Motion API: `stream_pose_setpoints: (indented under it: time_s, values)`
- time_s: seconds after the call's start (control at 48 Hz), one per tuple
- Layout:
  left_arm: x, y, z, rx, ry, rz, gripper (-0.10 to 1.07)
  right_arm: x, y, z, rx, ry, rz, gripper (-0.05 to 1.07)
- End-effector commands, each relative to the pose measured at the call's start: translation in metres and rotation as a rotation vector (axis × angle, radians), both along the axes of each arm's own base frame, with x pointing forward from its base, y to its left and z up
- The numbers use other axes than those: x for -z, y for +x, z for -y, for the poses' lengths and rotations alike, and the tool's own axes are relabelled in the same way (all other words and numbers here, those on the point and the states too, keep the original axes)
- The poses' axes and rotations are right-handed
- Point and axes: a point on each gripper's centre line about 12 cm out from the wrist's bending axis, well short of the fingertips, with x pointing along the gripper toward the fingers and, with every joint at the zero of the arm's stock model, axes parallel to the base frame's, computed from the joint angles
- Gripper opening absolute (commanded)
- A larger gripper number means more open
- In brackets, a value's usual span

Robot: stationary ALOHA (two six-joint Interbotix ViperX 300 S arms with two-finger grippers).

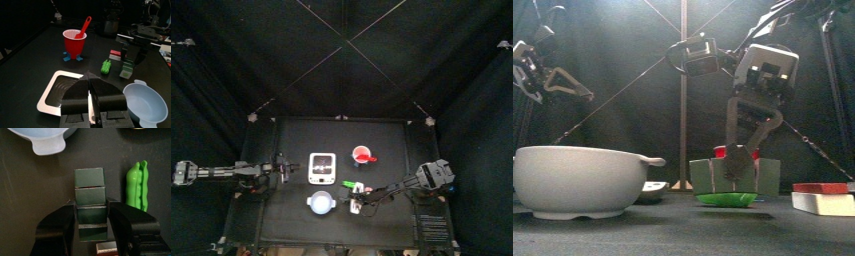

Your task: Place sushi roll on stove

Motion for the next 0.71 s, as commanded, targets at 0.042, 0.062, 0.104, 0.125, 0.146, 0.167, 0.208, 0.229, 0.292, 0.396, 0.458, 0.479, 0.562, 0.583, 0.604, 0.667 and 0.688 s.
stream_pose_setpoints:
  time_s: [0.042, 0.062, 0.104, 0.125, 0.146, 0.167, 0.208, 0.229, 0.292, 0.396, 0.458, 0.479, 0.562, 0.583, 0.604, 0.667, 0.688]
  values:
    - [-0.005, 0.002, -0.001, -0.004, 0.004, 0.018, 0.32, -0.021, 0.007, 0.0, 0.005, 0.018, 0.061, 0.53]
    - [-0.006, 0.002, -0.001, -0.004, 0.004, 0.019, 0.32, -0.022, 0.007, -0.001, 0.005, 0.018, 0.064, 0.53]
    - [-0.005, 0.002, -0.001, -0.004, 0.004, 0.018, 0.32, -0.024, 0.008, 0.0, 0.006, 0.018, 0.068, 0.53]
    - [-0.005, 0.002, -0.001, -0.004, 0.004, 0.018, 0.32, -0.025, 0.008, 0.001, 0.005, 0.014, 0.068, 0.53]
    - [-0.005, 0.002, -0.001, -0.004, 0.004, 0.018, 0.32, -0.027, 0.009, 0.0, 0.004, 0.015, 0.074, 0.53]
    - [-0.005, 0.002, -0.001, -0.004, 0.004, 0.016, 0.32, -0.027, 0.01, 0.002, 0.005, 0.015, 0.075, 0.53]
    - [-0.005, 0.002, -0.001, -0.004, 0.004, 0.018, 0.32, -0.03, 0.011, 0.005, 0.01, 0.011, 0.083, 0.53]
    - [-0.005, 0.002, -0.001, -0.004, 0.004, 0.018, 0.32, -0.032, 0.012, 0.007, 0.014, 0.008, 0.09, 0.53]
    - [-0.005, 0.002, -0.001, -0.004, 0.004, 0.018, 0.32, -0.038, 0.015, 0.013, 0.027, 0.004, 0.106, 0.53]
    - [-0.005, 0.002, -0.001, -0.004, 0.004, 0.018, 0.32, -0.046, 0.021, 0.022, 0.054, 0.008, 0.131, 0.53]
    - [-0.005, 0.002, -0.001, -0.004, 0.005, 0.016, 0.32, -0.05, 0.023, 0.028, 0.073, 0.013, 0.142, 0.53]
    - [-0.005, 0.002, -0.001, -0.004, 0.004, 0.018, 0.32, -0.053, 0.025, 0.031, 0.083, 0.019, 0.149, 0.53]
    - [-0.005, 0.002, -0.001, -0.004, 0.004, 0.016, 0.32, -0.058, 0.029, 0.038, 0.115, 0.038, 0.163, 0.53]
    - [-0.005, 0.002, -0.001, -0.004, 0.004, 0.018, 0.32, -0.06, 0.03, 0.041, 0.127, 0.045, 0.168, 0.53]
    - [-0.006, 0.002, -0.001, -0.004, 0.004, 0.019, 0.32, -0.062, 0.031, 0.043, 0.136, 0.05, 0.172, 0.53]
    - [-0.005, 0.002, -0.001, -0.004, 0.004, 0.018, 0.32, -0.068, 0.035, 0.05, 0.176, 0.078, 0.186, 0.53]
    - [-0.005, 0.002, -0.001, -0.004, 0.004, 0.018, 0.32, -0.068, 0.035, 0.051, 0.183, 0.082, 0.189, 0.53]
